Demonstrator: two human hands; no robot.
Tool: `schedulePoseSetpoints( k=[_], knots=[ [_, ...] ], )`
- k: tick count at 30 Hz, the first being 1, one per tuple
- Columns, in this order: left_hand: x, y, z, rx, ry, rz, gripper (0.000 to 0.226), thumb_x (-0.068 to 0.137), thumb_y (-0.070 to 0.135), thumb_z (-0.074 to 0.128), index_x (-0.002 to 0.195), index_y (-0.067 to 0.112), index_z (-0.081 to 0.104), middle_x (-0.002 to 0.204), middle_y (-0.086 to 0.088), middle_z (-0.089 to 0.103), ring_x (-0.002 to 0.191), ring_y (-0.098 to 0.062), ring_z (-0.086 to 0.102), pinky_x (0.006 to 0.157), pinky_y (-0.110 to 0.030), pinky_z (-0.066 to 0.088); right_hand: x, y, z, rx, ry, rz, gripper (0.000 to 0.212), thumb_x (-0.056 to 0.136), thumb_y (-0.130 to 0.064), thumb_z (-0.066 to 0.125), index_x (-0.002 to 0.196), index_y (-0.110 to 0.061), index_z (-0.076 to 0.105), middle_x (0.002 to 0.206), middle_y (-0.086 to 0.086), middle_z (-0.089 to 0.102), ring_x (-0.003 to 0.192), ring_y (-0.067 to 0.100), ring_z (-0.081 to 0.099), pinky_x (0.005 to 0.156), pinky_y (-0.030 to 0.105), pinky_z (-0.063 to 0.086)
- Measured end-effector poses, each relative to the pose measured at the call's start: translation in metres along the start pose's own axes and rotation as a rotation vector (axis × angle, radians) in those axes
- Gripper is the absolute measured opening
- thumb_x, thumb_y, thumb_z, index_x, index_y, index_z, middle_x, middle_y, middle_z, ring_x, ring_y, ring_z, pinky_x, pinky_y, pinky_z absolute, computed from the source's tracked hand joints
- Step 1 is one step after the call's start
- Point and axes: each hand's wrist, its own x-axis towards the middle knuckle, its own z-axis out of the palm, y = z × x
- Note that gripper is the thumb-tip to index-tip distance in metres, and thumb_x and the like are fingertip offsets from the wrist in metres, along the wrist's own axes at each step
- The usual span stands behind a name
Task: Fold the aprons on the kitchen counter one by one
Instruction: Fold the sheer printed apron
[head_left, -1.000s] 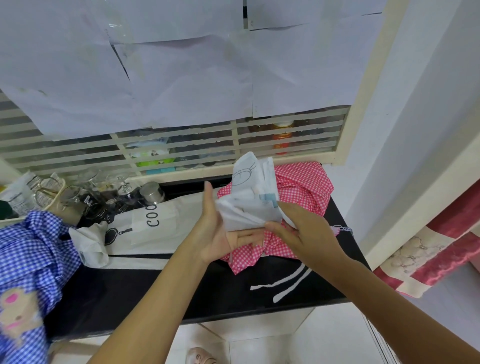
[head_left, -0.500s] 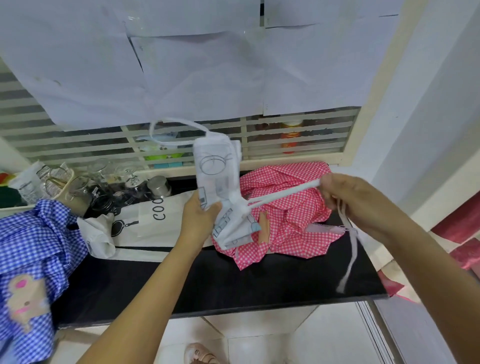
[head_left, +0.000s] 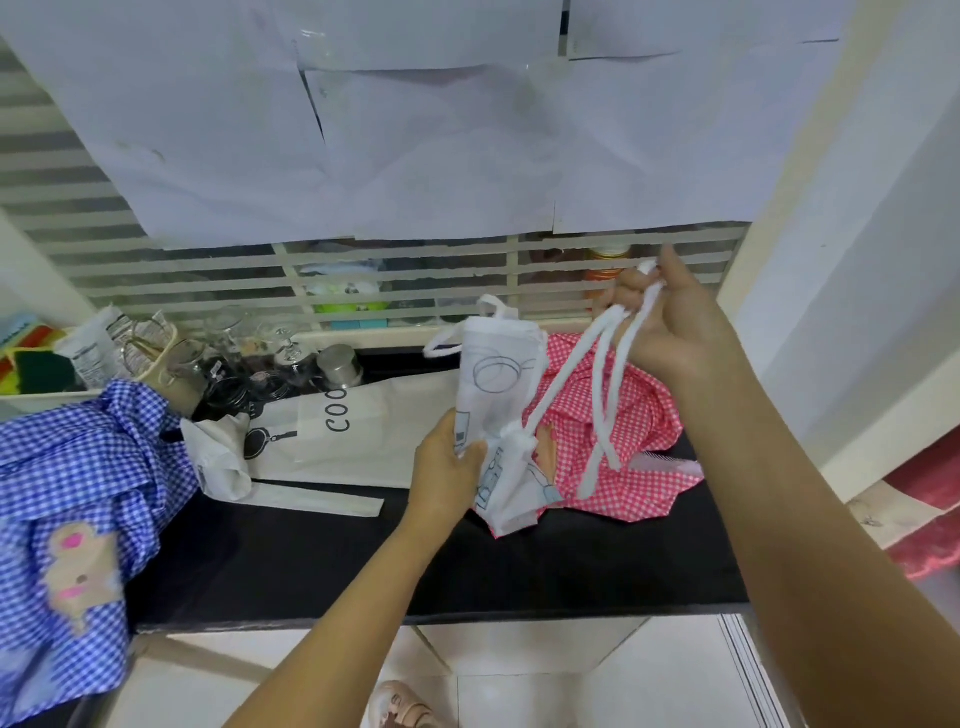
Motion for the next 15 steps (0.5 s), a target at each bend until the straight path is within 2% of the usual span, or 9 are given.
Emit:
schedulePoseSetpoints(
  k=[3, 4, 7, 9, 10, 12, 13, 15],
  knots=[
    [-0.012, -0.008, 0.015, 0.04, 0.016, 0.004, 0.031, 0.095, 0.001, 0.048, 0.118, 0.019, 0.058, 0.106, 0.005, 0.066, 0.097, -0.004, 0.063, 0.083, -0.019, 0.052, 0.018, 0.027, 0.024, 0.035, 0.128, -0.032, 0.025, 0.094, -0.027, 0.057, 0.077, -0.01, 0.052, 0.061, 0.0, 0.05, 0.051, 0.01, 0.044, 0.054, 0.019, 0.042],
    [-0.014, -0.01, 0.019, 0.042, 0.047, -0.004, 0.03, 0.096, 0.001, 0.048, 0.119, 0.018, 0.058, 0.106, 0.004, 0.066, 0.097, -0.004, 0.063, 0.082, -0.017, 0.052, 0.021, 0.039, 0.03, -0.027, 0.166, -0.069, 0.023, 0.094, -0.025, 0.057, 0.077, -0.009, 0.054, 0.064, 0.0, 0.052, 0.053, 0.009, 0.048, 0.054, 0.019, 0.044],
    [-0.014, -0.007, 0.026, -0.048, 0.165, -0.135, 0.023, 0.092, 0.0, 0.05, 0.103, 0.016, 0.062, 0.095, 0.0, 0.067, 0.089, -0.011, 0.064, 0.068, -0.013, 0.051, 0.024, 0.078, 0.03, -0.562, 0.125, -0.355, 0.026, 0.098, -0.027, 0.049, 0.078, -0.012, 0.054, 0.067, -0.002, 0.049, 0.057, 0.008, 0.044, 0.056, 0.022, 0.039],
    [-0.01, 0.002, 0.025, -0.251, 0.182, -0.268, 0.02, 0.089, -0.001, 0.053, 0.098, 0.013, 0.064, 0.092, -0.006, 0.07, 0.089, -0.022, 0.068, 0.067, -0.023, 0.055, 0.02, 0.103, 0.012, -0.991, -0.016, -0.6, 0.028, 0.1, -0.031, 0.044, 0.079, -0.015, 0.051, 0.067, -0.005, 0.045, 0.058, 0.005, 0.041, 0.056, 0.021, 0.036],
    [-0.007, 0.007, 0.022, -0.431, 0.17, -0.334, 0.02, 0.089, -0.002, 0.053, 0.101, 0.01, 0.065, 0.092, -0.009, 0.072, 0.088, -0.025, 0.07, 0.066, -0.029, 0.056, 0.018, 0.113, 0.0, -1.155, -0.07, -0.673, 0.03, 0.101, -0.033, 0.042, 0.078, -0.015, 0.051, 0.067, -0.007, 0.046, 0.059, 0.004, 0.042, 0.057, 0.021, 0.036],
    [-0.004, 0.019, 0.017, -0.814, 0.098, -0.449, 0.024, 0.092, -0.003, 0.05, 0.111, 0.005, 0.063, 0.093, -0.012, 0.073, 0.081, -0.024, 0.071, 0.064, -0.032, 0.058, 0.014, 0.123, -0.024, -1.368, -0.114, -0.695, 0.032, 0.102, -0.03, 0.04, 0.08, -0.013, 0.054, 0.069, -0.01, 0.052, 0.063, 0.001, 0.047, 0.061, 0.023, 0.04],
    [-0.002, 0.022, 0.016, -0.939, 0.07, -0.485, 0.026, 0.094, -0.002, 0.048, 0.115, 0.005, 0.061, 0.096, -0.014, 0.073, 0.083, -0.025, 0.071, 0.069, -0.035, 0.059, 0.013, 0.125, -0.034, -1.423, -0.124, -0.669, 0.032, 0.103, -0.026, 0.038, 0.083, -0.009, 0.055, 0.072, -0.009, 0.056, 0.066, 0.001, 0.051, 0.065, 0.026, 0.043],
    [0.001, 0.026, 0.017, -1.047, 0.04, -0.545, 0.03, 0.096, 0.005, 0.047, 0.123, 0.006, 0.059, 0.108, -0.017, 0.07, 0.095, -0.029, 0.067, 0.083, -0.042, 0.055, 0.013, 0.129, -0.048, -1.509, -0.135, -0.616, 0.03, 0.103, -0.018, 0.036, 0.086, 0.0, 0.054, 0.079, 0.005, 0.06, 0.073, 0.011, 0.056, 0.07, 0.038, 0.048]
  ],
)
